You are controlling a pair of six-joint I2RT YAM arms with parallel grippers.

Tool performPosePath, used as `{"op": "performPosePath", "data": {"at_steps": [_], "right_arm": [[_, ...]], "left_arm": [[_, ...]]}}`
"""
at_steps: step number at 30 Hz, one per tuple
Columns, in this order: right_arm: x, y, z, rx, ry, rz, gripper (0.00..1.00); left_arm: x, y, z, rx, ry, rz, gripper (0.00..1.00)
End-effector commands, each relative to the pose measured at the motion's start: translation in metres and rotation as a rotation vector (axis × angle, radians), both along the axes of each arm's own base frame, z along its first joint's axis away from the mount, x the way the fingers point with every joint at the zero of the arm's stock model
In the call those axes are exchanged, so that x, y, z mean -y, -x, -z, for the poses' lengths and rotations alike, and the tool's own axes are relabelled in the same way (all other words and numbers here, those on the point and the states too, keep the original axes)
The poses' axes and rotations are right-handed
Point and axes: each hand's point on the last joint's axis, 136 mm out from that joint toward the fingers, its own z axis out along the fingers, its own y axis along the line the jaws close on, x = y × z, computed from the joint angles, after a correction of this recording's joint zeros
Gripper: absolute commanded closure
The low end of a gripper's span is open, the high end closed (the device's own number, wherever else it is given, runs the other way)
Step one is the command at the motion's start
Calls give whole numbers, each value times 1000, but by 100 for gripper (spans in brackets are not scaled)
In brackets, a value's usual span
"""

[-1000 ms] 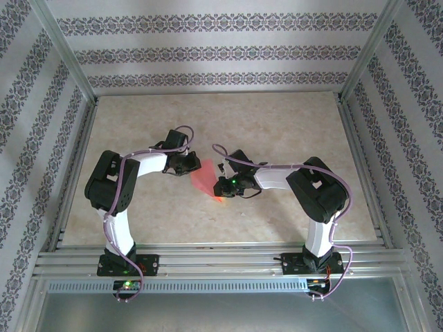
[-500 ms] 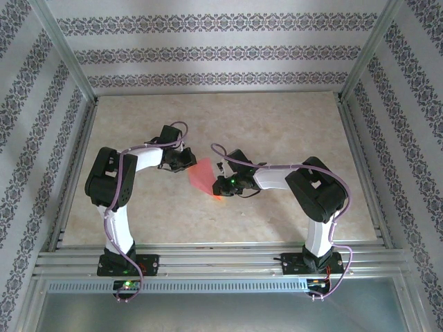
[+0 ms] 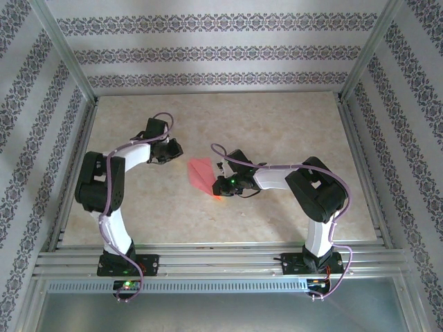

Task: Fold a paper plane with a square sheet of paper (pick it up from the middle)
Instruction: Fourth fold the wing at the center of the table.

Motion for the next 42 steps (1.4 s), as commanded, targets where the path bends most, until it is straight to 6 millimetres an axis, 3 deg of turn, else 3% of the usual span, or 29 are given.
{"op": "performPosePath", "data": {"at_steps": [1,4,8,15,25,28,34,42], "right_arm": [[56,55,64,-205,284,-3,91],[55,56,64,-212,278,0,91],[55,54,61,-211,263,4,91],[39,44,35,-160,162,-11,90],[5,12,-33,-23,-58,-30,86],[0,-1,-31,-7,-39,-20,87],[0,-12,-6,-30,48,13,90],[11,5,5,-60,101,-3,92]], "left_arm": [[44,21,-24,39,126,79,84],[76,38,-16,5,198,124,86],[97,49,4,-42,194,157,88],[92,55,39,-124,139,137,92],[87,65,57,-168,113,131,93],[86,67,61,-179,103,135,93],[82,70,69,-207,77,128,93],[63,83,85,-317,-29,59,96]]}}
